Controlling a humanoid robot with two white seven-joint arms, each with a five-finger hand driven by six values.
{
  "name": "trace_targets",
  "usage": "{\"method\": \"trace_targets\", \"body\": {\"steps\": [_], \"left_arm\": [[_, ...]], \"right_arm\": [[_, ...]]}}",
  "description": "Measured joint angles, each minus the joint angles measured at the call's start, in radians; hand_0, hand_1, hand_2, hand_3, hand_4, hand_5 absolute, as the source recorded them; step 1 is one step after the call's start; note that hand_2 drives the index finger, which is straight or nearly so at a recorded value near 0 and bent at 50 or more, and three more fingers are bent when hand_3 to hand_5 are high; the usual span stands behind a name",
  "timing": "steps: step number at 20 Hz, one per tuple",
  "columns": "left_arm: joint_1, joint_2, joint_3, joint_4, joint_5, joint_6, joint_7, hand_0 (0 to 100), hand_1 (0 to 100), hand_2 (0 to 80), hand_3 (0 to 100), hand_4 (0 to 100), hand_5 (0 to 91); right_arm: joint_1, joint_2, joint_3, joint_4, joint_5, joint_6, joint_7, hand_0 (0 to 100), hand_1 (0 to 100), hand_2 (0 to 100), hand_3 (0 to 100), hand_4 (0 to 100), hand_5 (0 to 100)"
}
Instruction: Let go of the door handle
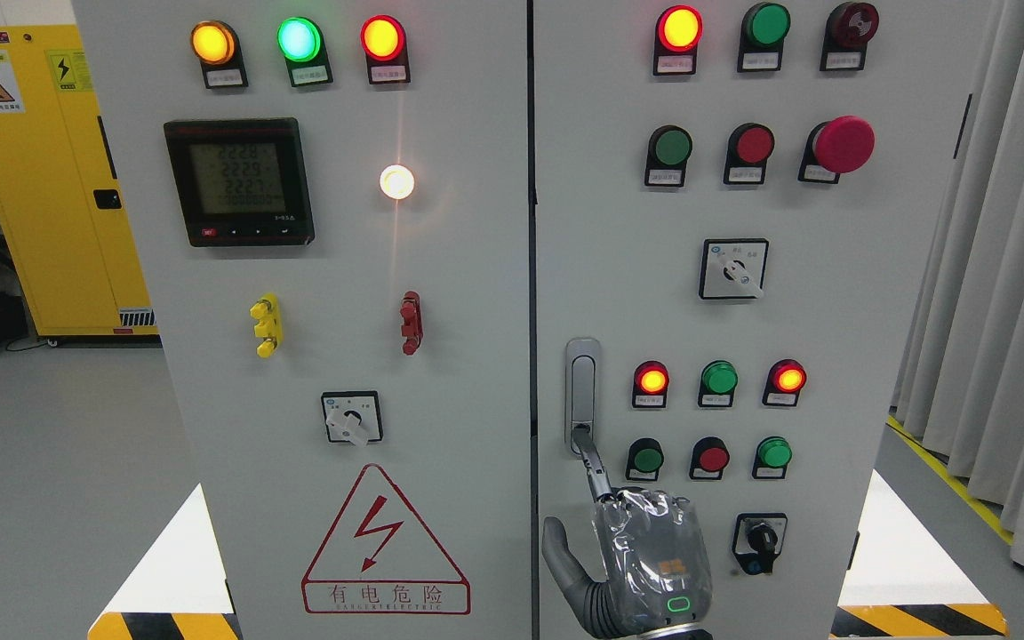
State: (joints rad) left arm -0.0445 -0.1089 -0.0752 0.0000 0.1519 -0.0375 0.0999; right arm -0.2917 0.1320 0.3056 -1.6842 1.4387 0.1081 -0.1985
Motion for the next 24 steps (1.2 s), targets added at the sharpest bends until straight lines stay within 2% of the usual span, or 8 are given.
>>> {"method": "trace_targets", "body": {"steps": [24], "left_arm": [[0.000, 0.000, 0.000, 0.000, 0.000, 0.000, 0.000, 12, 56, 0.0, 0, 0, 0.0]], "right_arm": [[-0.016, 0.000, -0.005, 0.013, 0.000, 0.014, 0.003, 59, 35, 0, 100, 100, 100]]}}
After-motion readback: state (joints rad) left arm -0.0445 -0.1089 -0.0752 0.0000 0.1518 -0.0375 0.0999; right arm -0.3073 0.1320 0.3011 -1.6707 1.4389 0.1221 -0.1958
